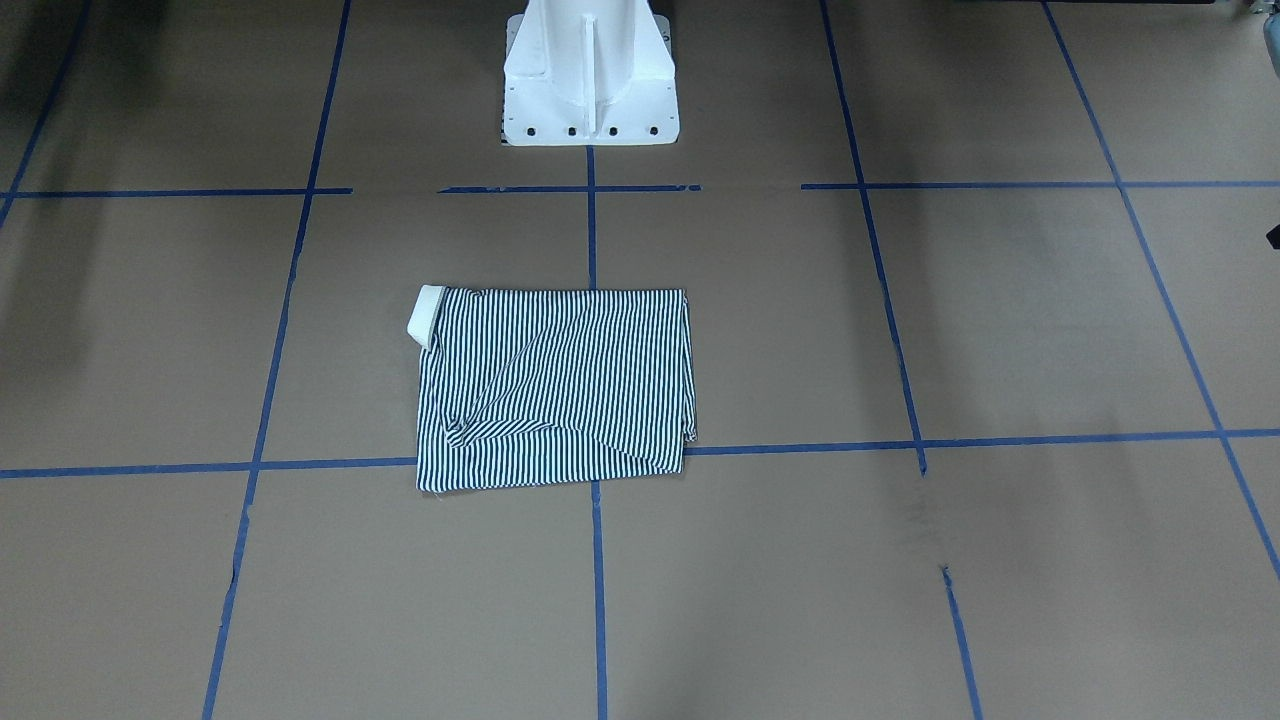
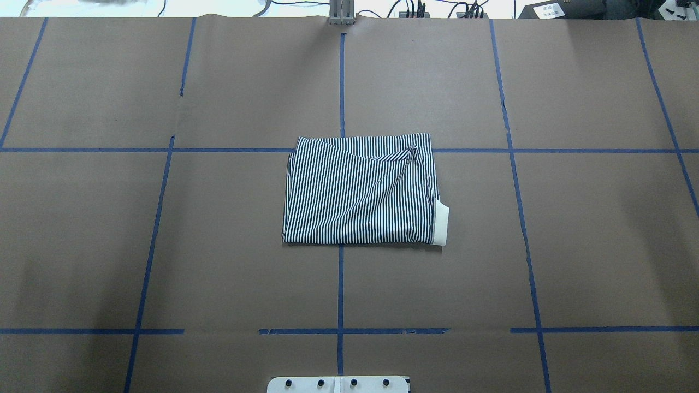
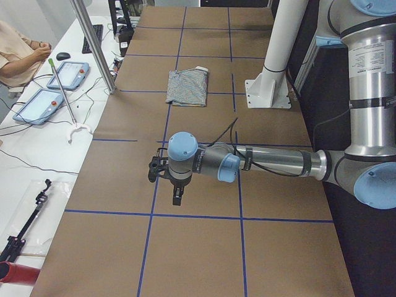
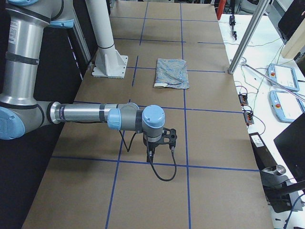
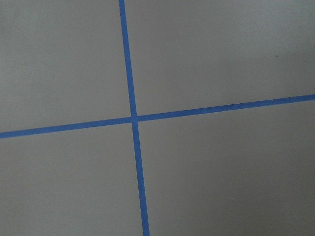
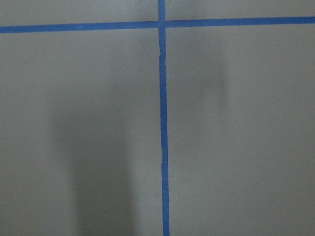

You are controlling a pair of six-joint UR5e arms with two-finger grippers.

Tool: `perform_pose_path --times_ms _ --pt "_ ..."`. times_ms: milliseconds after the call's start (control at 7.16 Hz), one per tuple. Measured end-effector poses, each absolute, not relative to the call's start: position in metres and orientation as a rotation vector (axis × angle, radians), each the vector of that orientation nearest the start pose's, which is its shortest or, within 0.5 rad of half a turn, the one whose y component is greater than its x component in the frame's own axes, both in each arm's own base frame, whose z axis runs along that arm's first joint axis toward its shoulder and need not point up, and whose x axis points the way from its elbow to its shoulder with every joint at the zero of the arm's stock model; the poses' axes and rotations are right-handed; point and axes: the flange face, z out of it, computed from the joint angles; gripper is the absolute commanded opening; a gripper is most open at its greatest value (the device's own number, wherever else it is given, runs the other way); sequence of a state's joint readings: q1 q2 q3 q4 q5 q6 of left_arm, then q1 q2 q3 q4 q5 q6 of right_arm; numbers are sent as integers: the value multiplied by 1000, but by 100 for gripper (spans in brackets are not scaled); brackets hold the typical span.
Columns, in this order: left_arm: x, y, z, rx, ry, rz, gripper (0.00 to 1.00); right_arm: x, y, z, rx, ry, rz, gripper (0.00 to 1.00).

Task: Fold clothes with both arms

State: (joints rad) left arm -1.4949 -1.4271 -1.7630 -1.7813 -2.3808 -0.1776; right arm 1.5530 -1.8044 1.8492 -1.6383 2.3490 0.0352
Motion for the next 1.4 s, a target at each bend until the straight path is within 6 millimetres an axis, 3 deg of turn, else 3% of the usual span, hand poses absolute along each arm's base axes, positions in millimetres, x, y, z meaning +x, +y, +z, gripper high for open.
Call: perform_pose_path --times_ms 419,1117,1396 --pt "-32 -445 616 111 809 58 100 57 -392 632 -45 -775 31 100" --pt "-46 -443 617 84 805 35 100 57 -392 630 -41 -774 33 100" --pt "-45 -445 629 68 799 32 100 57 -394 627 -34 -772 30 100"
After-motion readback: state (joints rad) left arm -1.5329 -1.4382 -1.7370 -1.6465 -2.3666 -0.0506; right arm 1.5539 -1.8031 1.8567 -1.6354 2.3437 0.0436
